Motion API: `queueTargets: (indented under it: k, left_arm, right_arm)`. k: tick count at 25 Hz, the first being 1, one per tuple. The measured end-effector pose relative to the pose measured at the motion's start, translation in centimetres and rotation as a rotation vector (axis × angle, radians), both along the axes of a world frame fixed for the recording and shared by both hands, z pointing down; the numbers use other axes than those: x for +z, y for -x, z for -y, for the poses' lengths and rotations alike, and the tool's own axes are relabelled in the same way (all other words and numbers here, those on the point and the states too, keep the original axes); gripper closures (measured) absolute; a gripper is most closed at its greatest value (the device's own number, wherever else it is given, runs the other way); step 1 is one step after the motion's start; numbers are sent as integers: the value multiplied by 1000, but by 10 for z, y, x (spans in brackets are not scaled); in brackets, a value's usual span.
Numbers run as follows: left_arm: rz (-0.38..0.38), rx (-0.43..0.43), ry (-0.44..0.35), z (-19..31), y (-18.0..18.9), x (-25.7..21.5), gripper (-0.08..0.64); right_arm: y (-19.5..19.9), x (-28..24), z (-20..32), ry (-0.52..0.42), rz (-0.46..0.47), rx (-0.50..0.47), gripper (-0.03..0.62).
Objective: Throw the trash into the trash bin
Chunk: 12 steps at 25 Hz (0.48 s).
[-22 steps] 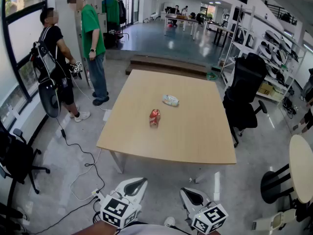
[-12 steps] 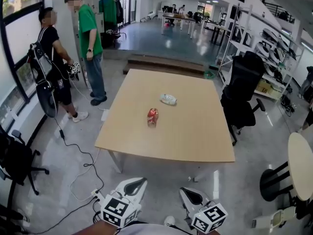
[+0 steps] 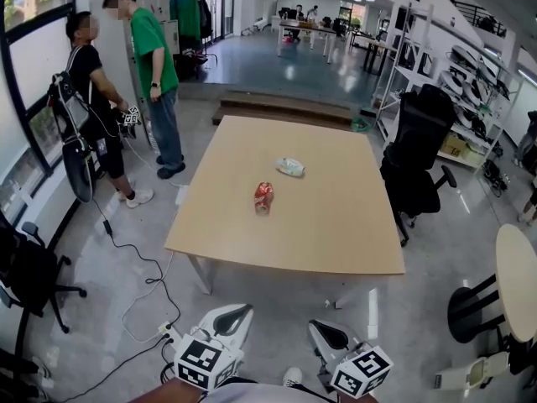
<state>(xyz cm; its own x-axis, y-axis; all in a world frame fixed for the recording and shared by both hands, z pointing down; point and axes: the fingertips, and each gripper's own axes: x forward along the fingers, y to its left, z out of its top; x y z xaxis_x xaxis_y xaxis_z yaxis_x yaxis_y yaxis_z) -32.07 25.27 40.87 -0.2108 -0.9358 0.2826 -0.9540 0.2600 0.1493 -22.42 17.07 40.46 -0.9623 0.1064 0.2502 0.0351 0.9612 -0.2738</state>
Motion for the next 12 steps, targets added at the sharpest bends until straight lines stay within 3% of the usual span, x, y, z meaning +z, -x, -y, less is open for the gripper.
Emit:
queueTargets:
  k: [12]
  left_arm:
    - [3,-8,-4,-15,10,1,552]
  right_arm:
    - [10,0,-16,1,4,-13,591]
